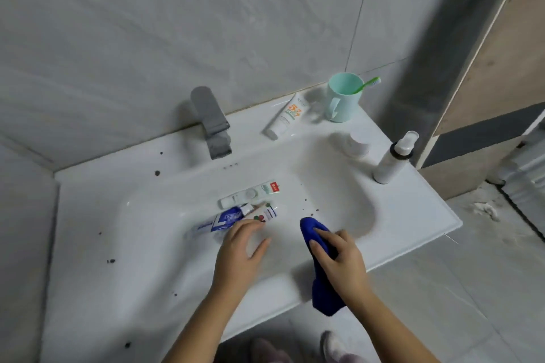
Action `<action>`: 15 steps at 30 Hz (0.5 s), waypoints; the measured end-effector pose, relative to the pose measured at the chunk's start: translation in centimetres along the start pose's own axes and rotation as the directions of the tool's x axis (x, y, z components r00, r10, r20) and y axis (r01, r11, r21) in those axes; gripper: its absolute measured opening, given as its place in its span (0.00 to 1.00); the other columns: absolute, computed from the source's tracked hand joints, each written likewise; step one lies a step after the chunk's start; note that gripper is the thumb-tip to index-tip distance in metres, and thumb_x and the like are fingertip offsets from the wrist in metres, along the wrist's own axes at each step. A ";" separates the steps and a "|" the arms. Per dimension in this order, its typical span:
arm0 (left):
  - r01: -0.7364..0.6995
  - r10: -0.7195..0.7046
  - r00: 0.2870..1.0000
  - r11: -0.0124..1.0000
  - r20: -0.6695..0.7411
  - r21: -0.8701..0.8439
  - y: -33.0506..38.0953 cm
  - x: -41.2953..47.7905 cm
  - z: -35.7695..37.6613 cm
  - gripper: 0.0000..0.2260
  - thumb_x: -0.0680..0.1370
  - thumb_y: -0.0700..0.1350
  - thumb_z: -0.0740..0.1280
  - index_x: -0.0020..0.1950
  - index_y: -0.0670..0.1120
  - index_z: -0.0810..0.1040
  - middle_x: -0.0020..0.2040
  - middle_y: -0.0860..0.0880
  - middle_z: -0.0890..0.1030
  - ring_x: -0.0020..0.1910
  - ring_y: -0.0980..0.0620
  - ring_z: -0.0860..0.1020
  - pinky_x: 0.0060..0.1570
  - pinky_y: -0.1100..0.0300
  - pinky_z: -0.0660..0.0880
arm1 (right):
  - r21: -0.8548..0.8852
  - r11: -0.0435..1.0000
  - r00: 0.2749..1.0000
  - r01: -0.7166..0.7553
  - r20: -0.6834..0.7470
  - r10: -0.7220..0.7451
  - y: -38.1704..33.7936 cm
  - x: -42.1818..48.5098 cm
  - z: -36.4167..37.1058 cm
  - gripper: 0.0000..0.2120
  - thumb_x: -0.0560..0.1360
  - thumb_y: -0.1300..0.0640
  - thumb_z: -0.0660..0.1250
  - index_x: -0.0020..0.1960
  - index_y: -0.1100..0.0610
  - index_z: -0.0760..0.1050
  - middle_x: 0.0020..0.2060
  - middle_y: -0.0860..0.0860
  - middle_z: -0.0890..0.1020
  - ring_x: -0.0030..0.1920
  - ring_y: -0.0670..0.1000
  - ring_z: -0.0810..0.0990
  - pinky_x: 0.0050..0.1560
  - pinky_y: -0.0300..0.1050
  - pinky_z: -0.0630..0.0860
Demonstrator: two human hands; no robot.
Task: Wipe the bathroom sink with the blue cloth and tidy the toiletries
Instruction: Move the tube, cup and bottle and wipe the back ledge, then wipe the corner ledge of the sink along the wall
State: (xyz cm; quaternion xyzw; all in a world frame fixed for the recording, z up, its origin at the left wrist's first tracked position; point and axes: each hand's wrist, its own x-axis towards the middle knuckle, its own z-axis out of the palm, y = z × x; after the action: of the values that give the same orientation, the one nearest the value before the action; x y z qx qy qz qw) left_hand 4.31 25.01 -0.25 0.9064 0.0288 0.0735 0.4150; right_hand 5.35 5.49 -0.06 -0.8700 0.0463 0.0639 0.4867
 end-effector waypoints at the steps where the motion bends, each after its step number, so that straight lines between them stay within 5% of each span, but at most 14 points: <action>1: 0.038 -0.037 0.998 0.999 -0.044 0.017 -0.6 -1.6 -0.8 0.11 0.71 0.42 0.71 0.53 0.44 0.79 0.52 0.58 0.75 0.52 0.58 0.74 0.53 0.74 0.67 | -0.014 0.999 0.998 0.033 0.051 -0.032 -0.1 -0.5 0.6 0.13 0.75 0.53 0.66 0.59 0.52 0.76 0.44 0.48 0.72 0.41 0.41 0.74 0.41 0.25 0.66; 7: 0.277 -0.223 0.904 0.955 -0.365 0.104 -1.2 -11.3 -2.6 0.17 0.72 0.53 0.61 0.50 0.43 0.80 0.50 0.53 0.78 0.49 0.58 0.73 0.52 0.73 0.66 | -0.079 0.943 0.901 0.324 0.328 -0.282 0.0 -2.5 2.1 0.14 0.74 0.54 0.67 0.60 0.54 0.76 0.44 0.48 0.71 0.40 0.42 0.73 0.42 0.25 0.65; 10: 0.369 -0.261 0.843 0.917 -0.470 0.153 -1.2 -15.6 -1.2 0.18 0.72 0.53 0.61 0.49 0.40 0.81 0.50 0.46 0.80 0.51 0.55 0.72 0.53 0.64 0.68 | -0.167 0.870 0.834 0.465 0.411 -0.367 1.2 -3.3 1.9 0.15 0.73 0.56 0.69 0.59 0.55 0.77 0.45 0.50 0.72 0.39 0.48 0.76 0.42 0.35 0.71; 15: 0.532 -0.355 0.771 0.816 -0.528 0.227 -3.2 -19.7 -0.1 0.26 0.76 0.60 0.56 0.53 0.39 0.81 0.55 0.43 0.79 0.56 0.49 0.72 0.55 0.53 0.73 | -0.264 0.690 0.706 0.674 0.503 -0.498 3.3 -3.6 4.1 0.15 0.66 0.60 0.75 0.52 0.60 0.80 0.42 0.57 0.77 0.36 0.57 0.79 0.29 0.47 0.78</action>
State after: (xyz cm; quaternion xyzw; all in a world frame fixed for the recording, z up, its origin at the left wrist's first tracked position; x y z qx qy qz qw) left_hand -15.09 24.97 -4.75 0.8887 0.3567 0.1783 0.2260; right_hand 1.10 7.33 -4.38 -0.8898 -0.3543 0.0826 0.2755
